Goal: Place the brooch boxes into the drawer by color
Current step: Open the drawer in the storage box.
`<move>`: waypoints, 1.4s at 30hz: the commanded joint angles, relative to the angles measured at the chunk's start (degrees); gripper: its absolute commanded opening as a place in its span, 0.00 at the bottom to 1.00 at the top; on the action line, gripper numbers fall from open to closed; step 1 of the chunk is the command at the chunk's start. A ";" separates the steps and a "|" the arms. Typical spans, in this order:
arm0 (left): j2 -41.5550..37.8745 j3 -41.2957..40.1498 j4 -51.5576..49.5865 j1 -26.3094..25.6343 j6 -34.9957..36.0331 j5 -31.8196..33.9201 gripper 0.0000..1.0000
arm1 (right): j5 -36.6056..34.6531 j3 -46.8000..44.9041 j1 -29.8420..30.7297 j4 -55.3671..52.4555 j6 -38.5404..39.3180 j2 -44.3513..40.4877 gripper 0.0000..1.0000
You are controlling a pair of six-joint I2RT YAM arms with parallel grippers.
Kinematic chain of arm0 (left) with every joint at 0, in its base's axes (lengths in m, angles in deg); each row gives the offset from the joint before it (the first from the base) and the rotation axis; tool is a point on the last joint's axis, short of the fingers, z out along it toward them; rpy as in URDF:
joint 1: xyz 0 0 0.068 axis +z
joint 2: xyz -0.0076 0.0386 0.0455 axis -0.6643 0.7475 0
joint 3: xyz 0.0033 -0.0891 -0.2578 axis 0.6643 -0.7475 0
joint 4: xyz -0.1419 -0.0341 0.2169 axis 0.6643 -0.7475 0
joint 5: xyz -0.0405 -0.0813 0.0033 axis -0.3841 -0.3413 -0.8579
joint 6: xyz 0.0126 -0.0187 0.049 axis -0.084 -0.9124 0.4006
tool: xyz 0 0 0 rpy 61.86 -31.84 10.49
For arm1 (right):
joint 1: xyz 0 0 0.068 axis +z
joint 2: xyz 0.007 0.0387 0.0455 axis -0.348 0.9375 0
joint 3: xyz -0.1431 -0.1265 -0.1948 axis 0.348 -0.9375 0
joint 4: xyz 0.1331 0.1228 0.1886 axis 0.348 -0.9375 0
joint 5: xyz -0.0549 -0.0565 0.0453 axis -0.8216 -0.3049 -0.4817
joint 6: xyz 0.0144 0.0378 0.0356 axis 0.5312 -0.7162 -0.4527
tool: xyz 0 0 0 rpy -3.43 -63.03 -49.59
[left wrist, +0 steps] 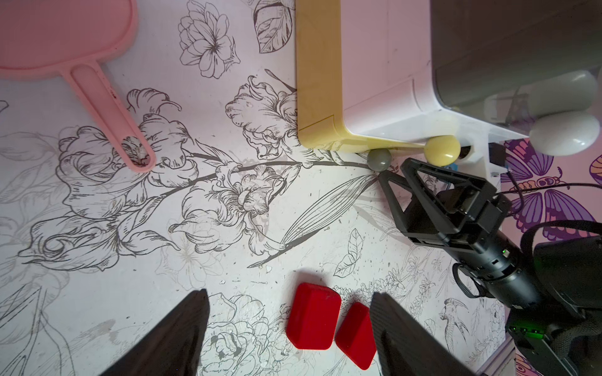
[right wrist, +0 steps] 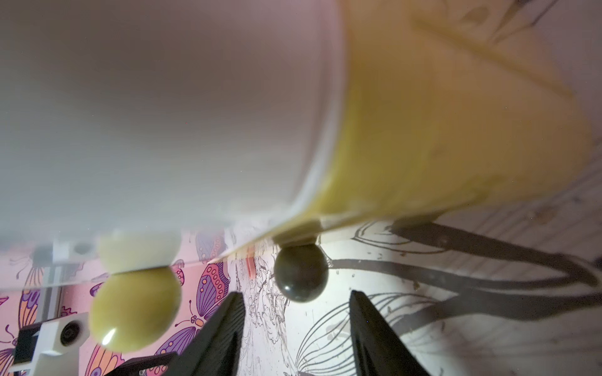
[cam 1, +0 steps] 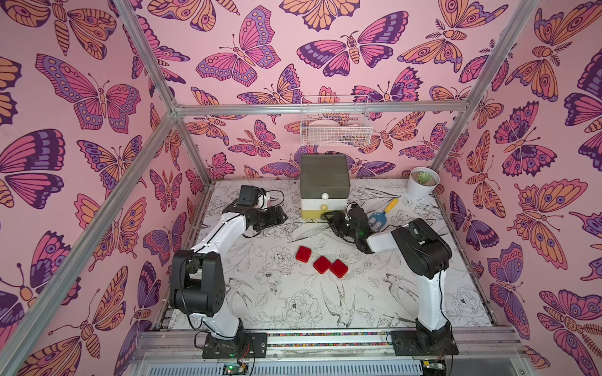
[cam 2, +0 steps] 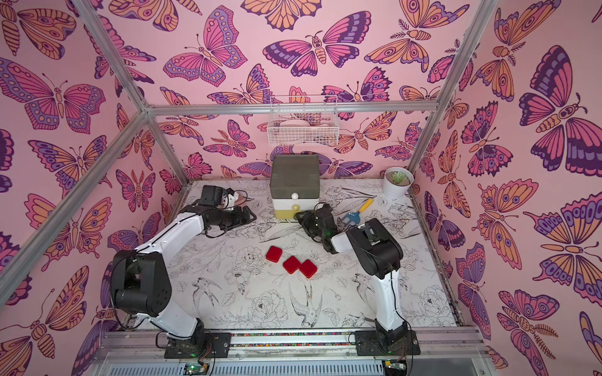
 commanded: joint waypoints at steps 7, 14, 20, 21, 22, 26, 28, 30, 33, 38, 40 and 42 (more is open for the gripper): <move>-0.21 -0.84 0.41 0.46 0.80 -0.90 0.84 | -1.04 3.01 0.86 1.88 -0.81 2.76 0.56; 0.02 -0.88 0.42 0.54 0.90 -0.81 0.84 | -1.15 4.48 0.95 3.18 -2.63 4.07 0.56; 0.21 -0.92 0.40 0.64 0.94 -0.67 0.84 | -0.51 5.69 1.84 3.26 -3.09 4.71 0.55; 0.22 -0.94 0.34 0.57 0.96 -0.68 0.84 | -0.56 5.61 2.20 3.43 -3.24 4.70 0.55; 0.18 -1.01 0.35 0.68 0.98 -0.71 0.84 | -0.74 5.41 2.39 3.57 -3.35 4.61 0.55; 0.09 -1.19 0.33 0.74 1.07 -0.67 0.84 | -0.95 5.80 2.85 4.35 -3.71 5.16 0.55; 0.14 -1.20 0.33 0.74 1.15 -0.77 0.84 | -1.13 6.19 2.86 4.58 -3.97 5.52 0.55; 0.09 -1.21 0.35 0.72 1.15 -0.72 0.84 | -1.04 6.94 2.94 4.58 -4.08 5.76 0.55; 0.03 -1.33 0.35 0.73 1.14 -0.67 0.84 | -1.13 7.48 3.09 4.61 -4.09 5.90 0.55; 0.01 -1.30 0.41 0.78 1.18 -0.71 0.84 | -1.72 7.71 3.25 7.09 -6.27 6.67 0.55; 0.00 -1.37 0.41 0.79 1.25 -0.73 0.84 | -2.20 7.32 3.29 9.42 -7.64 7.00 0.55; 0.13 -1.29 0.39 0.78 1.24 -0.76 0.84 | -3.40 5.92 3.33 12.58 -9.49 6.60 0.55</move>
